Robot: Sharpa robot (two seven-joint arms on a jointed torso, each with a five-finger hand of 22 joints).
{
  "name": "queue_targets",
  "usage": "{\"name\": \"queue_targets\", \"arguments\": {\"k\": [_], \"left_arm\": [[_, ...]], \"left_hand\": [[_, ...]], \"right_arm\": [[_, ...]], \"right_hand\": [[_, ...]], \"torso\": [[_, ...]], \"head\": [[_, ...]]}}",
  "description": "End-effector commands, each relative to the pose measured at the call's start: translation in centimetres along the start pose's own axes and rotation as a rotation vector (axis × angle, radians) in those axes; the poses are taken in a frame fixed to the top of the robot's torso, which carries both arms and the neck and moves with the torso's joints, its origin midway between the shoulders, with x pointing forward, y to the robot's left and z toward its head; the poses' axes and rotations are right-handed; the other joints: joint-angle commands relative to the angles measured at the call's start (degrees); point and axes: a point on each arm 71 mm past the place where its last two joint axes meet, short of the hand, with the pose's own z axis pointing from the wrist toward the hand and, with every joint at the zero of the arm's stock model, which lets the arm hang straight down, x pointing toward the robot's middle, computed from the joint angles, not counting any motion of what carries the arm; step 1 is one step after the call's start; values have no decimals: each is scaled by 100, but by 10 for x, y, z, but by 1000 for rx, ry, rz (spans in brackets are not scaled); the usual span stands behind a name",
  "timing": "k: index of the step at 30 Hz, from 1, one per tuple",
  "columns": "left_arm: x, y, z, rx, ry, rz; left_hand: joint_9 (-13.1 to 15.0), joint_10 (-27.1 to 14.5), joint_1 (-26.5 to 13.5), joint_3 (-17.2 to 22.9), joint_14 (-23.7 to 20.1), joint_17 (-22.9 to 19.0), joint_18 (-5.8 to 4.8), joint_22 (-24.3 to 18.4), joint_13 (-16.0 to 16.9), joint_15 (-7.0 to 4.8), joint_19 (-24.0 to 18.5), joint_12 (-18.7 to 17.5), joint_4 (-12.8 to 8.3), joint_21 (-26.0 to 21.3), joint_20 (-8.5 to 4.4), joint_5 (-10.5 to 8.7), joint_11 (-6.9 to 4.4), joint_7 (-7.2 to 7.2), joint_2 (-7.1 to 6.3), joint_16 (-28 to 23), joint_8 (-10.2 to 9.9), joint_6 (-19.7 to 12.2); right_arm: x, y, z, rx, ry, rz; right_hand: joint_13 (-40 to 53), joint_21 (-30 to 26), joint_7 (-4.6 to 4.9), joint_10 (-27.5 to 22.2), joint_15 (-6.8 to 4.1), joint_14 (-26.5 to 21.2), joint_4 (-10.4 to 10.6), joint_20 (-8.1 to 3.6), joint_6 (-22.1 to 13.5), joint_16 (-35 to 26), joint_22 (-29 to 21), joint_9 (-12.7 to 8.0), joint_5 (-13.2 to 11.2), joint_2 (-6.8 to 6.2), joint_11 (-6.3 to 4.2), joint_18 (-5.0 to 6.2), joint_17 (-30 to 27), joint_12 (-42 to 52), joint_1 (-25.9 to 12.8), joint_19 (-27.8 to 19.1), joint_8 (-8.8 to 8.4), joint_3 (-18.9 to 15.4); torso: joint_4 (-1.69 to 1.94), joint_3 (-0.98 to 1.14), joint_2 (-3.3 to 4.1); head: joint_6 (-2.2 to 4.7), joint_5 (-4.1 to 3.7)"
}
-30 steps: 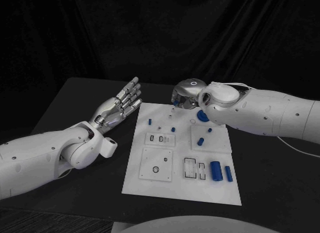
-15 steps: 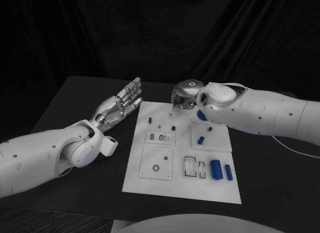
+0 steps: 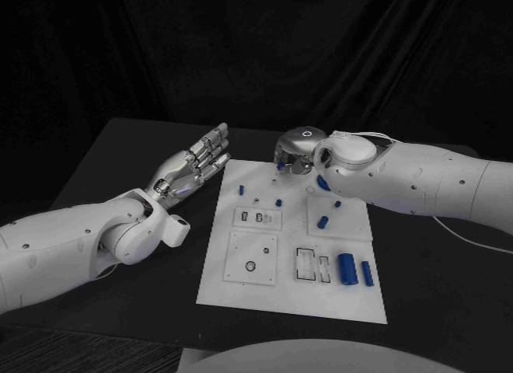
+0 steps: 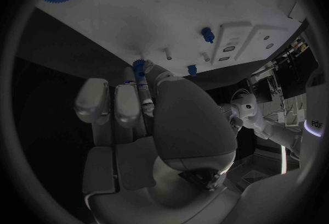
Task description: Assemble the parts on the task board
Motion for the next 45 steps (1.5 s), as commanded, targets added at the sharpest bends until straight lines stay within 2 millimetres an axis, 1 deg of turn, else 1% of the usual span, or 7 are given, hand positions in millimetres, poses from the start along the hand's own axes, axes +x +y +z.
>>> {"name": "queue_targets", "arguments": {"k": [1, 28, 33, 35, 39, 42, 45], "left_arm": [[1, -5, 1, 61, 15, -9], [2, -3, 4, 53, 25, -15], [1, -3, 4, 50, 25, -15], [1, -3, 4, 49, 25, -15], [1, -2, 4, 47, 25, -15], [0, -2, 4, 46, 24, -14], [-1, -2, 3, 47, 22, -13]], "left_hand": [[6, 1, 55, 33, 19, -7, 89, -6, -9, 29, 15, -38, 6, -19, -3, 36, -36, 37, -10, -21, 30, 10], [54, 1, 62, 96, 19, -7, 90, -6, -9, 67, 15, -38, -29, -19, 16, 44, -45, 322, 4, -21, 96, 276], [60, 1, 65, 106, 19, -7, 90, -6, -9, 71, 15, -38, -35, -19, 19, 46, -34, 349, 8, -21, 107, 313], [62, 1, 66, 108, 19, -7, 91, -6, -9, 72, 15, -38, -37, -19, 20, 46, -31, 354, 9, -21, 110, 323], [63, 1, 68, 114, 19, -7, 91, -6, -9, 75, 15, -38, -40, -19, 21, 49, -24, 365, 10, -21, 114, 335], [63, 1, 68, 114, 19, -7, 91, -6, -9, 75, 15, -38, -40, -19, 21, 49, -24, 365, 10, -21, 114, 335], [63, 1, 68, 114, 19, -7, 91, -6, -9, 75, 15, -38, -40, -19, 21, 49, -24, 365, 10, -21, 114, 335]], "right_arm": [[2, 0, 0, -2, 8, -1], [8, 2, 3, 6, 39, 21], [9, 2, 3, 10, 51, 21], [10, 1, 3, 20, 59, 20], [10, -3, 1, 31, 53, 20], [9, -6, -1, 26, 20, 23], [5, -11, -7, 8, -45, 31]], "right_hand": [[-1, 28, 12, -30, 42, 93, 44, -5, -39, 23, 6, -8, -32, -37, -1, -82, -6, -10, -17, -46, -25, -4], [3, 22, 14, -103, 34, 45, 88, -4, -181, 29, 46, -48, -54, -51, -13, -80, -8, -4, -15, -89, -53, 17], [-3, 18, -4, -218, 36, 27, 152, -5, -306, 39, 69, -81, -99, -129, -1, -81, -9, -19, -97, -107, -64, -37], [-2, -9, 0, -626, 92, -12, 172, 27, -631, 58, 84, -128, -120, -192, 64, -81, 4, -8, -161, -147, -62, -142], [2, -184, -227, -1692, 162, -184, 126, 110, -1808, -6, 19, -156, -194, -159, 142, -50, -107, -11, -335, -313, -81, -530], [-14, -319, -247, -2276, 154, -306, 168, 119, -2679, -61, -29, -203, -350, -125, 88, -19, -218, -28, -484, -424, -129, -822], [-14, -328, -179, -2521, 159, -321, 453, 121, -3361, -11, 17, -244, -467, -272, 103, -23, -192, -23, -687, -427, -170, -1103]], "torso": [[-1, -3, -8], [0, -5, -12], [-7, -10, -14], [-6, -11, -15], [-5, -12, -19], [-2, -10, -17], [8, -6, -8]], "head": [[-23, 4], [-117, 63], [-147, 82], [-153, 82], [-171, 101], [-182, 117], [-229, 140]]}}
